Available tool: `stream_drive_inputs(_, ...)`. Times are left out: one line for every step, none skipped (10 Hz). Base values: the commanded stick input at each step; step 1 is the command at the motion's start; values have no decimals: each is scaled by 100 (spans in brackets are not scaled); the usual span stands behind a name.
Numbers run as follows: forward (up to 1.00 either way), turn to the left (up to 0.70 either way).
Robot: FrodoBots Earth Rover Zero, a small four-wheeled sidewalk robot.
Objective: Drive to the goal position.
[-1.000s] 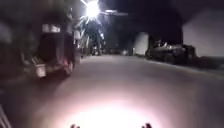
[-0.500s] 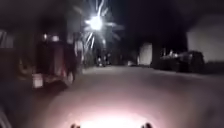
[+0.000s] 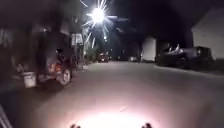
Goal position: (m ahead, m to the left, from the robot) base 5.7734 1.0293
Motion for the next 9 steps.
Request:
stream_drive_inputs(85,-31)
stream_drive_inputs(85,-34)
stream_drive_inputs(85,-28)
stream_drive_inputs(85,-16)
stream_drive_inputs(85,0)
stream_drive_inputs(85,0)
stream_drive_inputs(85,0)
stream_drive_inputs(85,0)
stream_drive_inputs(85,0)
